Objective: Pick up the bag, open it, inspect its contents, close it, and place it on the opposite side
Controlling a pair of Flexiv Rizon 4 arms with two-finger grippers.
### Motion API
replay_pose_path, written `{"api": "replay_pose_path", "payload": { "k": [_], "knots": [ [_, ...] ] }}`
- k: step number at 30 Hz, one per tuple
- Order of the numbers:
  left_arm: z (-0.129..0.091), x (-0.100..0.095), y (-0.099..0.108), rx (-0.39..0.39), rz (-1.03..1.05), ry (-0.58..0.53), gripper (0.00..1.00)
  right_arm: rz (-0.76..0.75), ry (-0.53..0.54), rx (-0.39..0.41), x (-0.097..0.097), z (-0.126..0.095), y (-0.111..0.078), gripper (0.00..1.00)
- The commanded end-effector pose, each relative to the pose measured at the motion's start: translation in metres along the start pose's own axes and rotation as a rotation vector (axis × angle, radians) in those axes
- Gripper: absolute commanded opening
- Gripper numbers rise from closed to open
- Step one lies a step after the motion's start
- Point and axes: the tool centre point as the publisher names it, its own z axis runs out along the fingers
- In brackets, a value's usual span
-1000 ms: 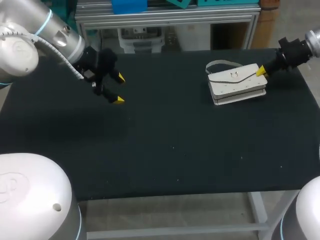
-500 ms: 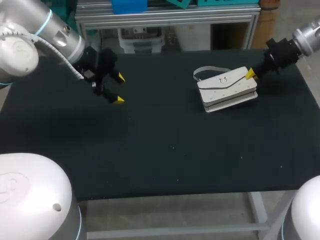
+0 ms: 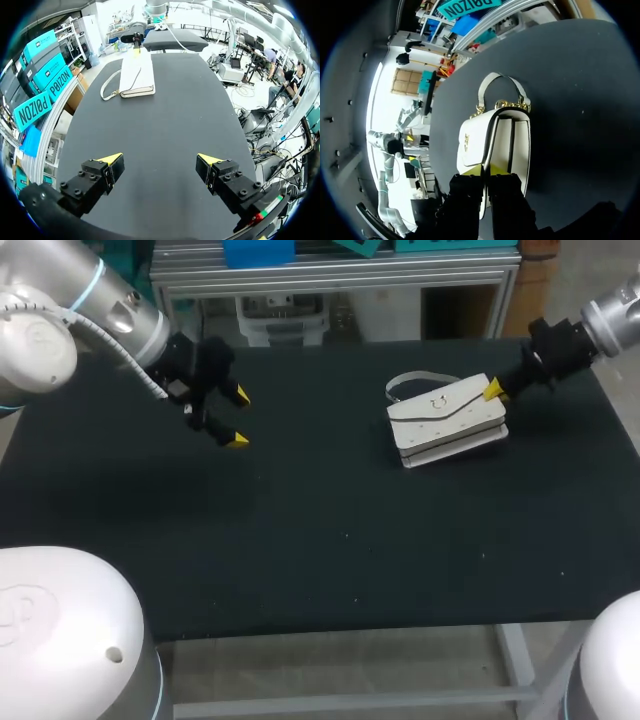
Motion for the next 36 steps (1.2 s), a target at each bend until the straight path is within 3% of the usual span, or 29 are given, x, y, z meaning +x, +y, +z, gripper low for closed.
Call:
{"api": "replay_pose_path", "payload": {
  "k": [1, 9, 17, 22, 36],
  "knots": [
    [0.001, 0.000, 0.000, 0.003, 0.001, -0.001, 1.00, -0.032, 0.110, -0.073, 0.006, 0.013, -0.012, 0.00],
    [0.001, 0.000, 0.000, 0.003, 0.001, -0.001, 1.00, -0.050, 0.182, -0.063, 0.037, 0.046, -0.028, 0.00],
    [0.001, 0.000, 0.000, 0.003, 0.001, -0.001, 1.00, -0.047, 0.126, 0.056, 0.064, 0.095, -0.047, 0.00],
    [0.001, 0.000, 0.000, 0.003, 0.001, -0.001, 1.00, -0.050, 0.096, 0.077, 0.079, 0.121, -0.061, 0.00],
    [0.001, 0.000, 0.000, 0.003, 0.001, -0.001, 1.00, 0.021, 0.033, -0.085, 0.090, 0.159, -0.106, 0.00]
  ]
}}
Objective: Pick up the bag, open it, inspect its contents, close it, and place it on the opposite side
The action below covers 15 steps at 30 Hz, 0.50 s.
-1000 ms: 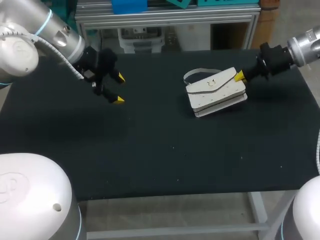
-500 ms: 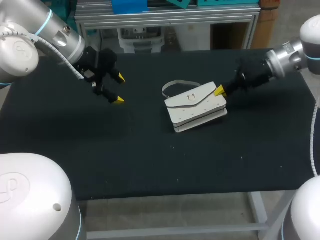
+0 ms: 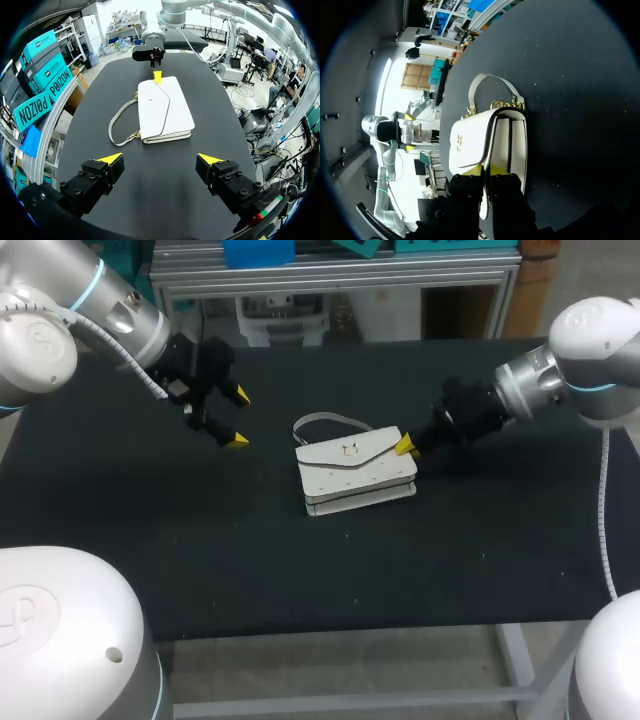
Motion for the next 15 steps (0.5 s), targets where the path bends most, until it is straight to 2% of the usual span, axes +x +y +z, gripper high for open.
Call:
{"api": "replay_pose_path", "payload": {
  "k": [1, 9, 15],
  "knots": [
    [0.001, 0.000, 0.000, 0.003, 0.001, -0.001, 1.00, 0.002, -0.065, -0.118, 0.008, 0.007, -0.023, 0.00],
    [0.001, 0.000, 0.000, 0.003, 0.001, -0.001, 1.00, 0.007, -0.039, -0.102, 0.007, 0.016, -0.026, 0.00],
    [0.001, 0.000, 0.000, 0.003, 0.001, -0.001, 1.00, 0.013, -0.018, -0.083, 0.003, 0.030, -0.024, 0.00]
  ]
}}
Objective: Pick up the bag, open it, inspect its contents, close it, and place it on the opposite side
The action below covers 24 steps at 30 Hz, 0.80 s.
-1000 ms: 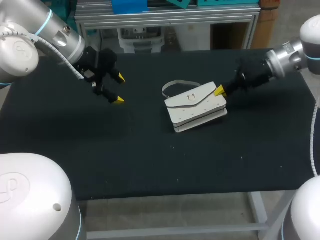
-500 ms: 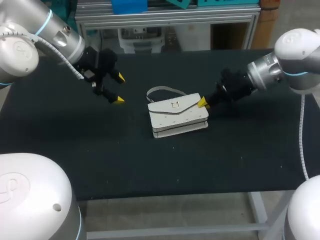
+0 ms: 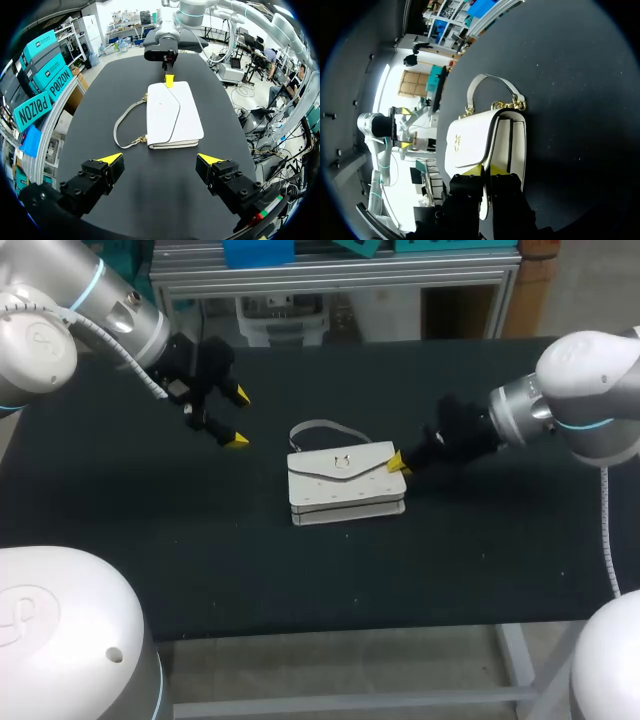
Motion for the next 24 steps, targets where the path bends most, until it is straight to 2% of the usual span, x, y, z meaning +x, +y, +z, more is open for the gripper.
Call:
{"api": "replay_pose_path", "payload": {
  "k": [1, 8, 15, 16, 17, 18, 19, 20, 21, 22, 24],
  "knots": [
    [0.001, 0.000, 0.000, 0.003, 0.001, -0.001, 1.00, 0.008, 0.021, 0.011, -0.008, 0.013, 0.005, 0.00],
    [0.001, 0.000, 0.000, 0.003, 0.001, -0.001, 1.00, -0.002, 0.043, 0.017, -0.005, 0.019, 0.012, 0.00],
    [0.001, 0.000, 0.000, 0.003, 0.001, -0.001, 1.00, -0.010, 0.052, 0.046, 0.000, 0.029, 0.010, 0.00],
    [0.001, 0.000, 0.000, 0.003, 0.001, -0.001, 1.00, -0.010, 0.053, 0.047, 0.001, 0.028, 0.009, 0.13],
    [0.001, 0.000, 0.000, 0.003, 0.001, -0.001, 1.00, -0.011, 0.052, 0.047, 0.001, 0.026, 0.008, 0.30],
    [0.001, 0.000, 0.000, 0.003, 0.001, -0.001, 1.00, -0.011, 0.051, 0.040, 0.002, 0.022, 0.008, 0.37],
    [0.001, 0.000, 0.000, 0.003, 0.001, -0.001, 1.00, -0.012, 0.051, 0.031, 0.003, 0.018, 0.007, 0.50],
    [0.001, 0.000, 0.000, 0.003, 0.001, -0.001, 1.00, -0.014, 0.048, 0.021, 0.004, 0.013, 0.007, 0.77],
    [0.001, 0.000, 0.000, 0.003, 0.001, -0.001, 1.00, -0.014, 0.047, 0.017, 0.004, 0.010, 0.007, 0.92],
    [0.001, 0.000, 0.000, 0.003, 0.001, -0.001, 1.00, -0.018, 0.042, 0.007, 0.005, 0.005, 0.007, 1.00],
    [0.001, 0.000, 0.000, 0.003, 0.001, -0.001, 1.00, -0.027, 0.031, -0.003, 0.008, -0.003, 0.006, 1.00]
  ]
}}
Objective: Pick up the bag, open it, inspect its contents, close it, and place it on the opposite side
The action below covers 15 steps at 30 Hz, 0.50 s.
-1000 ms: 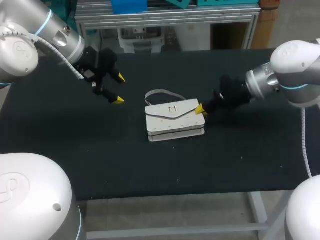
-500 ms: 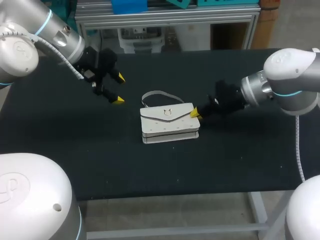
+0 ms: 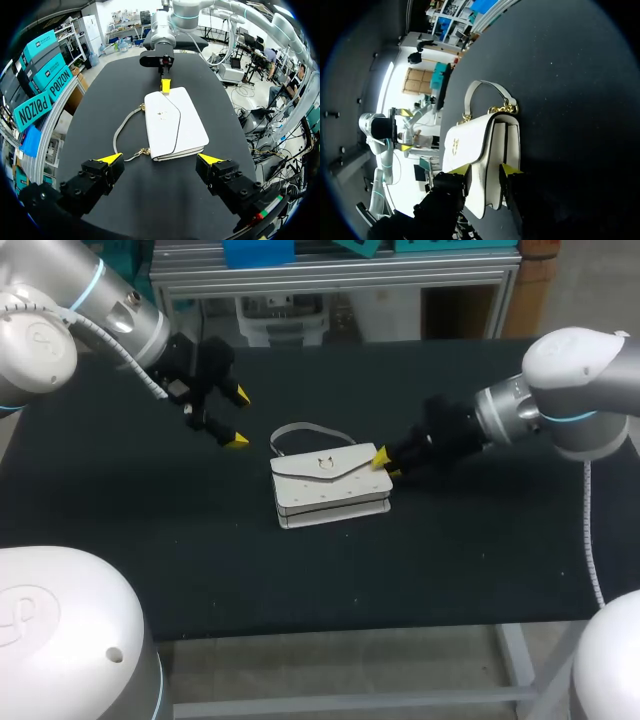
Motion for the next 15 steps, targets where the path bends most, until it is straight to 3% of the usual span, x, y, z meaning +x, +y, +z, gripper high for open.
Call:
{"api": "replay_pose_path", "payload": {
  "k": [1, 15],
  "knots": [
    [0.001, 0.000, 0.000, 0.003, 0.001, -0.001, 1.00, -0.014, -0.019, -0.026, 0.009, -0.022, -0.009, 1.00],
    [0.001, 0.000, 0.000, 0.003, 0.001, -0.001, 1.00, -0.127, -0.105, 0.010, 0.025, -0.059, -0.004, 1.00]
  ]
}}
